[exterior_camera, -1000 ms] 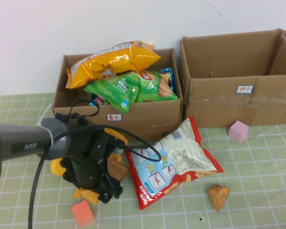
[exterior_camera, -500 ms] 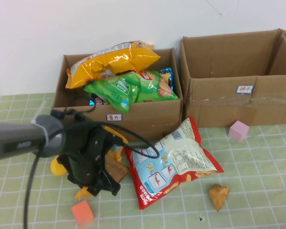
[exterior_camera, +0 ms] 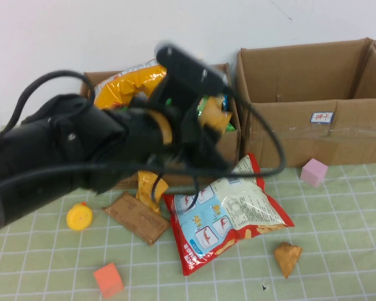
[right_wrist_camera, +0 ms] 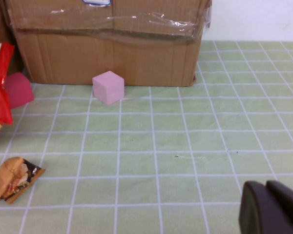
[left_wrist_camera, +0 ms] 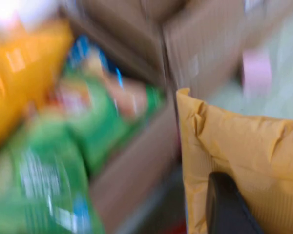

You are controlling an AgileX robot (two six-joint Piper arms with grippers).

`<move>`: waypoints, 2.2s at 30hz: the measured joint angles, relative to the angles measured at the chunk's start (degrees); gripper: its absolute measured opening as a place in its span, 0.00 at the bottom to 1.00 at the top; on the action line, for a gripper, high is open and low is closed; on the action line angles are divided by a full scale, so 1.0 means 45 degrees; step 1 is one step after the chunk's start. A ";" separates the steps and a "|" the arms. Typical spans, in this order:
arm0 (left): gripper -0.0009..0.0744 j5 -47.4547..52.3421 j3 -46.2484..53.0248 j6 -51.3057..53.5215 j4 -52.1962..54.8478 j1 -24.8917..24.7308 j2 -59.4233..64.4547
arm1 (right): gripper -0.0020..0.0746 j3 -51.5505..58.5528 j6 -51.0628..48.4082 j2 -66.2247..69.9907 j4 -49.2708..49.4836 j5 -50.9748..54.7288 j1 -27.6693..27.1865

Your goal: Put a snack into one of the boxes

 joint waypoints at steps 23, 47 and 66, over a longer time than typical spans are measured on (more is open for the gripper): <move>0.31 -0.0206 -1.2857 -0.0176 -0.0477 0.0058 1.0454 | 0.02 0.0000 0.0000 0.0000 0.0008 0.0000 0.0000; 0.04 0.9661 -1.6111 0.2891 0.0555 0.0004 0.8394 | 0.02 0.0000 0.0000 0.0000 0.0008 0.0000 0.0000; 0.01 1.2258 -1.3051 0.4568 -0.0757 -0.2733 0.2900 | 0.02 0.0000 0.0000 0.0000 0.0008 0.0000 0.0000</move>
